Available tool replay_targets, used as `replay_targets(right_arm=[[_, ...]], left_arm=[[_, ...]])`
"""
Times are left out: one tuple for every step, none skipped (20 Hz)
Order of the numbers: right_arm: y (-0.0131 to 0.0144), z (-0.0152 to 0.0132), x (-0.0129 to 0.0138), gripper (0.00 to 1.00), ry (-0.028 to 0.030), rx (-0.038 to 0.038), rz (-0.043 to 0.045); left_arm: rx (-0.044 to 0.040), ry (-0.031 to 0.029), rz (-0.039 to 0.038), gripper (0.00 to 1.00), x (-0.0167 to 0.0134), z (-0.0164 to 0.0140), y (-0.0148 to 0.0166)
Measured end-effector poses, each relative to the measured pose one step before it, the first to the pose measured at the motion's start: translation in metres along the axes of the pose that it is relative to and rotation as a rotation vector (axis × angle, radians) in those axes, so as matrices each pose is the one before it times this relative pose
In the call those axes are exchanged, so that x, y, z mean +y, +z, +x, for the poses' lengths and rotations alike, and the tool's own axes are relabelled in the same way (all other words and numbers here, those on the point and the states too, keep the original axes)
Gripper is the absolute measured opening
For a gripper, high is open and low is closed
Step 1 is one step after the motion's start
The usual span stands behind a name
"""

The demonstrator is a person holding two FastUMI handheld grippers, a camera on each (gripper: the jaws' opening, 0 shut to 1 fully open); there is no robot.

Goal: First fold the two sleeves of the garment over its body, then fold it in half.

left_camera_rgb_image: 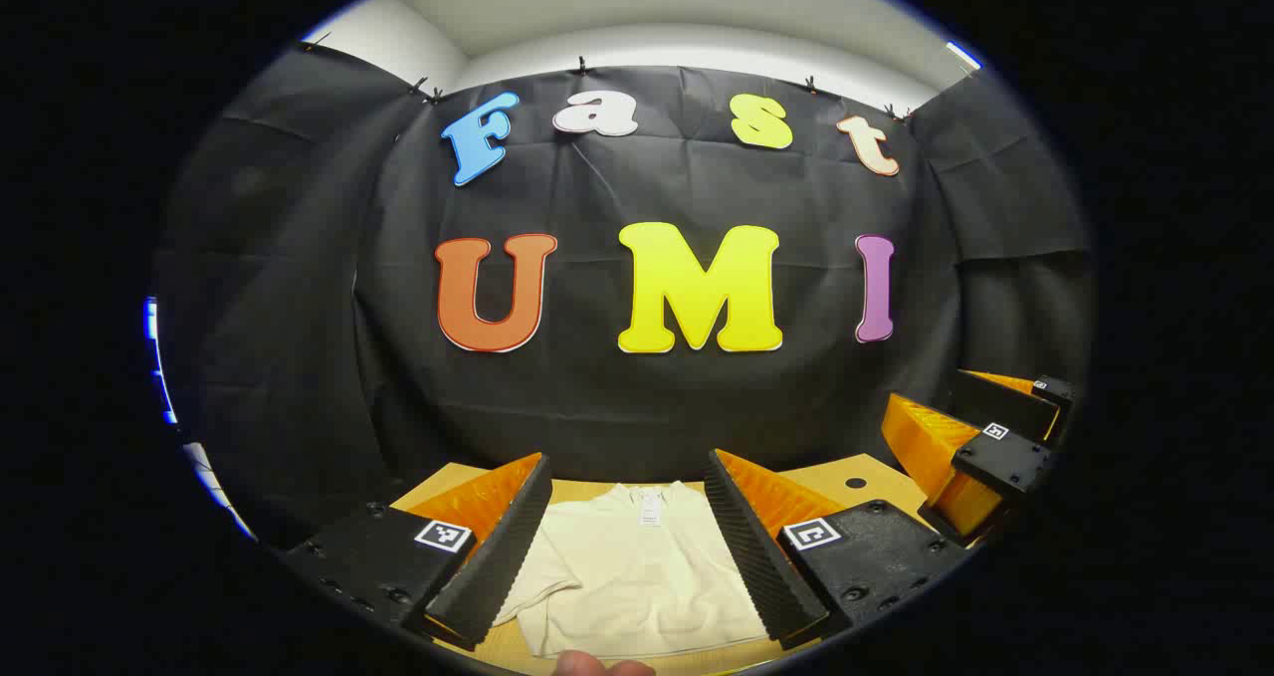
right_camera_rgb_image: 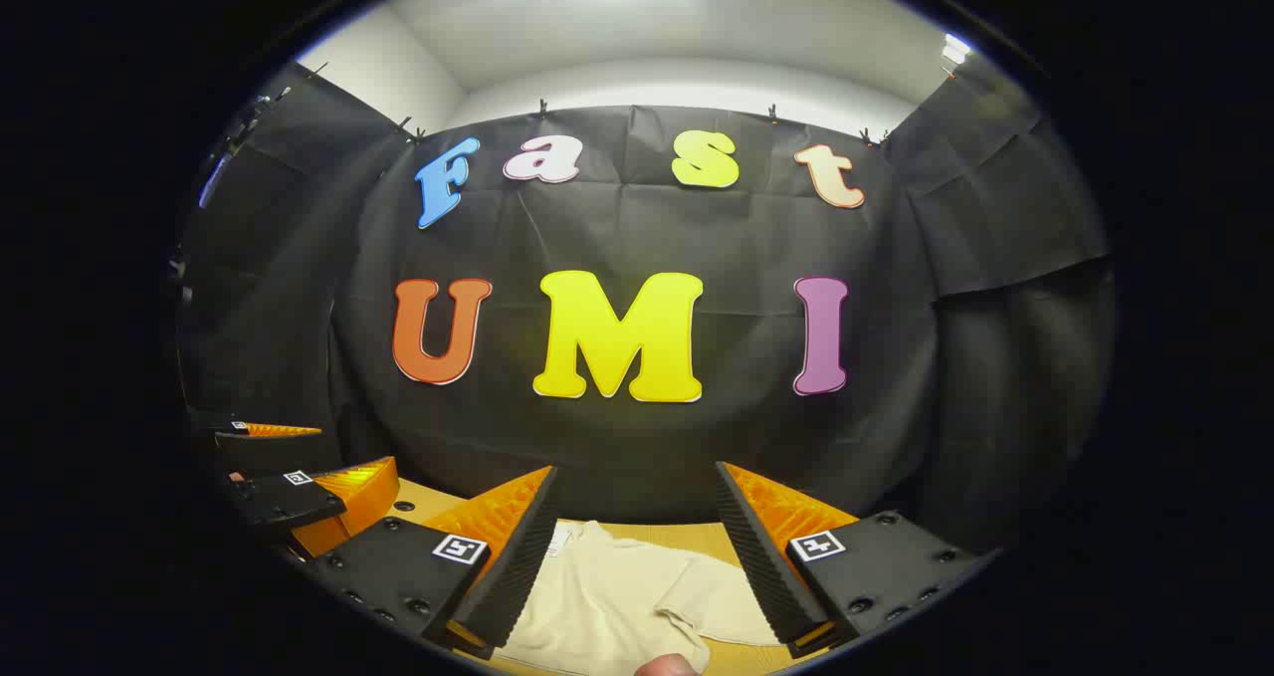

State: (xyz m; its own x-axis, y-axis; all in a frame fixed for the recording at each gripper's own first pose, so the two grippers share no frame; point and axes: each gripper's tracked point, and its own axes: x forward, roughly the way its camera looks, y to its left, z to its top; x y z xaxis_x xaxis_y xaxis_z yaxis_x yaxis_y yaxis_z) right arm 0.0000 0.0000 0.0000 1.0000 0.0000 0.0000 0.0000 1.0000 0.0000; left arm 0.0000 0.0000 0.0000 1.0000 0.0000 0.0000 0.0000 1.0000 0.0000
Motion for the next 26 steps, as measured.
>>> replay_targets(right_arm=[[0.00189,0.00023,-0.00041,0.94,-0.00104,-0.00257,0.00261],[-0.00034,0.00082,0.00063,0.94,0.00410,-0.00180,0.00384],[-0.00042,0.00126,0.00033,0.94,-0.00112,0.00184,0.00007],[-0.00188,0.00166,0.00053,0.94,0.00222,0.00435,-0.00046],[-0.00127,0.00090,-0.00042,0.94,-0.00296,0.00631,0.00080],[-0.00210,0.00051,-0.00190,0.94,-0.00172,0.00554,0.00278],[-0.00040,-0.00009,-0.00102,0.94,-0.00305,0.00436,0.00390],[-0.00039,0.00024,-0.00036,0.94,-0.00170,0.00089,0.00590],[0.00033,0.00039,-0.00089,0.94,-0.00022,0.00174,0.00302],[-0.00107,-0.00048,-0.00122,0.94,-0.00267,0.00123,0.00134],[-0.00107,-0.00059,-0.00130,0.94,0.00052,0.00138,0.00320],[-0.00010,-0.00028,-0.00052,0.94,-0.00074,0.00133,0.00172],[0.00042,-0.00101,0.00052,0.94,0.00247,-0.00139,-0.00056],[0.00102,-0.00082,-0.00058,0.94,0.00033,-0.00134,-0.00163],[0.00065,-0.00030,-0.00102,0.94,0.00080,-0.00347,-0.00191],[0.00106,-0.00056,-0.00167,0.94,-0.00145,-0.00169,-0.00274],[0.00140,-0.00029,-0.00128,0.94,-0.00107,-0.00104,-0.00313],[-0.00071,0.00051,-0.00146,0.94,-0.00060,0.00144,-0.00056],[0.00003,-0.00064,-0.00188,0.94,-0.00133,0.00239,0.00149],[0.00133,-0.00084,-0.00189,0.94,0.00116,-0.00100,0.00061],[0.00150,0.00035,-0.00179,0.94,-0.00147,-0.00076,-0.00010],[0.00007,-0.00016,-0.00251,0.94,-0.00069,-0.00116,-0.00155],[0.00146,0.00024,-0.00241,0.94,-0.00251,-0.00047,-0.00281],[0.00069,-0.00049,-0.00323,0.94,0.00013,-0.00100,-0.00017],[0.00145,0.00082,-0.00101,0.94,0.00364,-0.00119,0.00257],[0.00012,0.00147,-0.00169,0.94,0.00254,-0.00131,0.00003]], left_arm=[[-0.00072,0.00022,-0.00268,0.98,0.00068,-0.00020,0.00052],[-0.00032,-0.00151,-0.00093,0.98,-0.00074,0.00076,0.00005],[-0.00006,-0.00107,-0.00033,0.98,-0.00131,-0.00093,-0.00035],[0.00029,-0.00011,0.00165,0.98,0.00003,-0.00044,0.00004],[0.00079,-0.00002,0.00200,0.98,-0.00039,0.00034,0.00095],[-0.00006,0.00269,0.00177,0.98,0.00003,-0.00015,-0.00001],[-0.00163,0.00078,-0.00082,0.98,-0.00039,0.00169,-0.00036],[-0.00007,-0.00175,-0.00422,0.98,-0.00038,0.00109,-0.00019],[-0.00208,0.00011,-0.00570,0.98,0.00048,-0.00060,-0.00050],[0.00426,0.00377,-0.00195,0.98,-0.00034,-0.00048,-0.00053],[0.00605,0.00415,0.00160,0.98,0.00071,0.00025,-0.00236],[0.00500,0.00087,-0.00052,0.98,-0.00125,-0.00062,-0.00145],[0.00117,-0.00015,-0.00245,0.98,-0.00089,-0.00007,-0.00040],[0.00150,-0.00082,-0.00148,0.98,-0.00134,-0.00110,-0.00003],[0.00082,0.00213,0.00080,0.98,0.00018,-0.00118,0.00093],[0.00043,0.00119,0.00204,0.98,-0.00081,-0.00027,-0.00028],[-0.00204,0.00074,0.00104,0.98,-0.00049,-0.00050,0.00064],[-0.00136,0.00182,0.00193,0.98,-0.00087,-0.00123,0.00140],[-0.00255,0.00093,0.00013,0.98,-0.00097,-0.00012,0.00101],[-0.00239,-0.00079,-0.00086,0.98,-0.00087,-0.00045,0.00206],[0.00004,-0.00209,0.00005,0.98,-0.00220,-0.00079,-0.00038],[0.00040,0.00203,0.00152,0.98,-0.00019,-0.00012,-0.00027],[-0.00112,0.00147,0.00010,0.98,-0.00056,-0.00049,0.00051],[-0.00171,0.00016,-0.00015,0.98,-0.00049,-0.00110,0.00085],[-0.00070,0.00056,0.00362,0.98,-0.00116,-0.00007,0.00046],[0.00071,0.00328,0.00471,0.98,0.00015,-0.00003,-0.00101]])
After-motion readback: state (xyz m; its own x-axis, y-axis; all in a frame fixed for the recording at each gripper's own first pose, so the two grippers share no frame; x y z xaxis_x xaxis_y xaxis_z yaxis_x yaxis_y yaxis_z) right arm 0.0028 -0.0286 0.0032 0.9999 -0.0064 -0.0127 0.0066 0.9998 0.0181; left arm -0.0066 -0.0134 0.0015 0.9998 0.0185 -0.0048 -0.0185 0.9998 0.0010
